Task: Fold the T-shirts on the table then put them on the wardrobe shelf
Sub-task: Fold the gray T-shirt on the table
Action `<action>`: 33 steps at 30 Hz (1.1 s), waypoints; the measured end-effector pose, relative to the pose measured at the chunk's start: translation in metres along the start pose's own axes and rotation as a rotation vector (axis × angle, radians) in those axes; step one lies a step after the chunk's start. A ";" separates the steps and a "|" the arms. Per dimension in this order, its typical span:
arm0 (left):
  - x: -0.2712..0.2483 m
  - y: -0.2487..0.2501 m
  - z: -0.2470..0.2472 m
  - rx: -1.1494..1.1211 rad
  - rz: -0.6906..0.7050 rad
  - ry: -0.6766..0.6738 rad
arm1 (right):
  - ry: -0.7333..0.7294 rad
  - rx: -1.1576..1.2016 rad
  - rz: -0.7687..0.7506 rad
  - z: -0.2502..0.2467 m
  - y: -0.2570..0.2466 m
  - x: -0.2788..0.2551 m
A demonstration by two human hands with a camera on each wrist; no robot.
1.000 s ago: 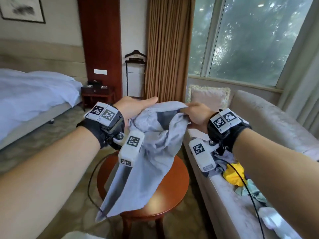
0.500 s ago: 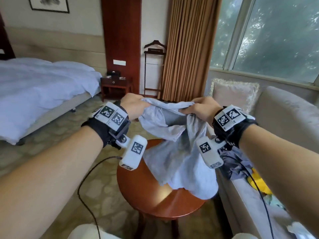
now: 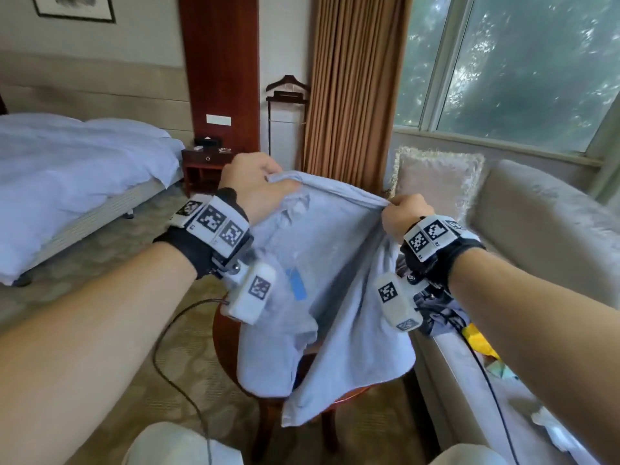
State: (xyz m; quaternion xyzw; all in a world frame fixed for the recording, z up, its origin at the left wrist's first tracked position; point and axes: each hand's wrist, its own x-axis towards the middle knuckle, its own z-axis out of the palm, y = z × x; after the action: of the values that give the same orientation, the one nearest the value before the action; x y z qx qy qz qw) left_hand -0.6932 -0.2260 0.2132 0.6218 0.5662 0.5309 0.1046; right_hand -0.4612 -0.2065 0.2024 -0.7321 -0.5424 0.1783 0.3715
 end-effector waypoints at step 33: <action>-0.050 0.007 0.043 -0.272 -0.104 -0.429 | -0.444 0.667 -0.086 0.012 -0.007 -0.030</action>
State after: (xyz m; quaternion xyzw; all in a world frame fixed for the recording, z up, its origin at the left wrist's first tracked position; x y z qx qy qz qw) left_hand -0.6450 -0.2486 0.1740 0.6706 0.4856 0.4521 0.3318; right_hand -0.4840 -0.2291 0.1959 -0.4916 -0.5523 0.4827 0.4694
